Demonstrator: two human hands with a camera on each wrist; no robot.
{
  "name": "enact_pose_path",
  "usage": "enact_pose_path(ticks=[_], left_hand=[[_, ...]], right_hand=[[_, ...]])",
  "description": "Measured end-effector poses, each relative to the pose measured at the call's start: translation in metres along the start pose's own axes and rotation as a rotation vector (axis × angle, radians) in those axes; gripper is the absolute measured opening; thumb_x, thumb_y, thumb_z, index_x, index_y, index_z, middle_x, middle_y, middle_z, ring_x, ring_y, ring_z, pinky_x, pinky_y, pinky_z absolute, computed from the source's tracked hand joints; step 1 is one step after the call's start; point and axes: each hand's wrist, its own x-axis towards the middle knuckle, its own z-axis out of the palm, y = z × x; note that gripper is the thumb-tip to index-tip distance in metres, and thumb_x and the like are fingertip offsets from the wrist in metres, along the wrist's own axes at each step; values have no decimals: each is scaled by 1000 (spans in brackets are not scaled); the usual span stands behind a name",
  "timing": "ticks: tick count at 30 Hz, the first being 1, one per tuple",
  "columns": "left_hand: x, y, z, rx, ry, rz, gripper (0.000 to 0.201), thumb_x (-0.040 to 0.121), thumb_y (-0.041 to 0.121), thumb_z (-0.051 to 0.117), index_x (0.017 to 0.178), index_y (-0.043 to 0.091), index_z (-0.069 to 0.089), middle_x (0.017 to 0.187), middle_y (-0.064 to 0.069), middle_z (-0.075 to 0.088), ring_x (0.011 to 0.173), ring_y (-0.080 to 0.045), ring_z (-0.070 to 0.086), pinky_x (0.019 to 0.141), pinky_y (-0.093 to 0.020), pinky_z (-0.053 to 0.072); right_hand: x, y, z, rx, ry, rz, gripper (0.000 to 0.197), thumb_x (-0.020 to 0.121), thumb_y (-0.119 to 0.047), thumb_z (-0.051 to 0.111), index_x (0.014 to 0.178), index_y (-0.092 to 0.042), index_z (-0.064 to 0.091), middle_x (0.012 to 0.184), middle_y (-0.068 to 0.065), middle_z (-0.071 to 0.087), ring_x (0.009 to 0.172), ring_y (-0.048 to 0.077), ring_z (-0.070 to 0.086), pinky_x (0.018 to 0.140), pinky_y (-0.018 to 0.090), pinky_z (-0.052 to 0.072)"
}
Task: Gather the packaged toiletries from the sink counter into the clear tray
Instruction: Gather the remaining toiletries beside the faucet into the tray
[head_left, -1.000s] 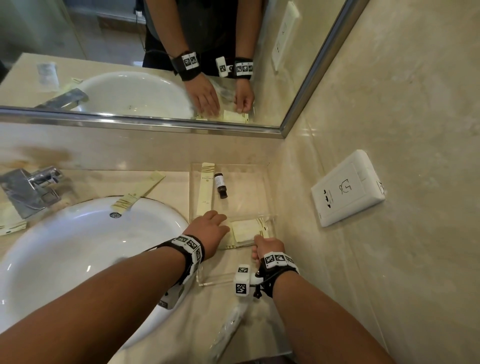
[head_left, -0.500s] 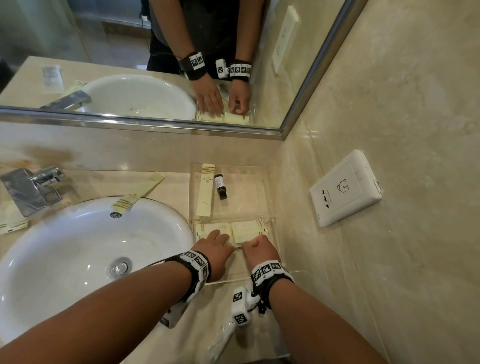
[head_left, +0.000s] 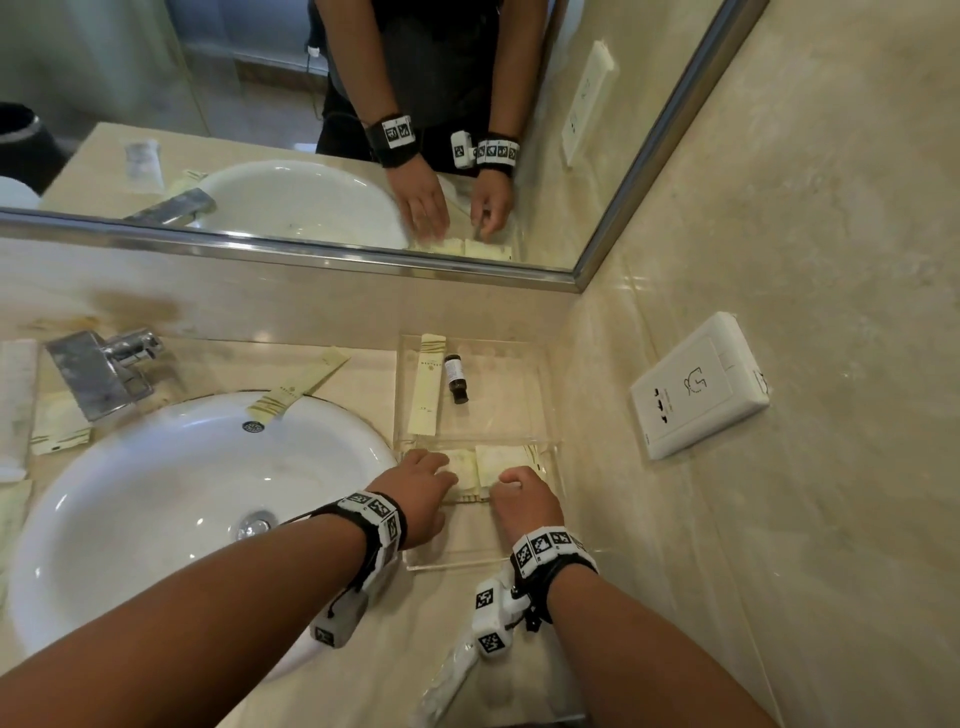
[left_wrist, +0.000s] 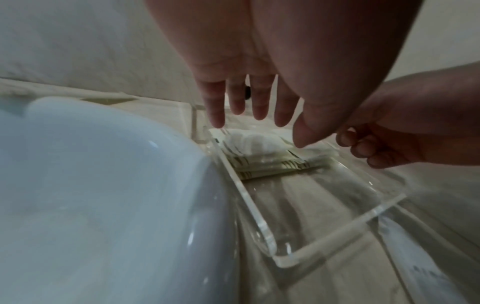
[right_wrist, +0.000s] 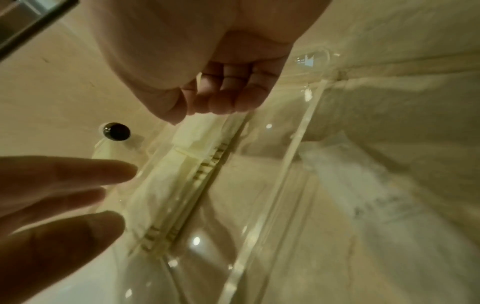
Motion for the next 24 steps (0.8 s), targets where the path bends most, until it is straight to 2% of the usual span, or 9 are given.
enact_pose_path(ticks=[3, 7, 10, 16, 24], left_hand=[[-14, -15, -11, -92, 68, -95, 50, 90, 33, 55, 139, 22, 48, 151, -2, 37, 140, -26, 28, 113, -38, 35], [-44, -46, -24, -221, 151, -216, 40, 91, 33, 53, 130, 26, 54, 139, 2, 47, 128, -20, 41, 105, -34, 41], [-74, -73, -31, -287, 182, -328, 36, 92, 33, 52, 128, 28, 54, 138, 6, 47, 127, -17, 42, 103, -34, 42], [-142, -128, -39, -316, 214, -472, 38, 92, 35, 52, 129, 29, 54, 138, 5, 48, 127, -18, 43, 104, -36, 41], [-242, -214, -25, -360, 254, -638, 38, 92, 32, 54, 130, 29, 54, 138, 4, 48, 128, -18, 43, 106, -35, 39]], right_hand=[[-9, -25, 11, 27, -5, -97, 18, 86, -34, 58, 103, -35, 63, 97, -9, 68, 83, 10, 63, 73, 27, 47], [-26, -63, 35, 6, -85, -227, 17, 88, -35, 58, 105, -36, 62, 87, -12, 65, 82, 11, 64, 73, 27, 47], [-39, -89, 59, 16, -148, -297, 17, 88, -37, 57, 105, -38, 62, 86, -12, 65, 77, 7, 63, 69, 25, 48], [-67, -137, 123, -83, -260, -395, 13, 88, -36, 57, 100, -40, 60, 93, -11, 67, 87, 11, 64, 83, 29, 52], [-115, -197, 218, -244, -366, -481, 19, 89, -33, 56, 105, -37, 64, 100, -10, 69, 91, 11, 63, 83, 26, 48]])
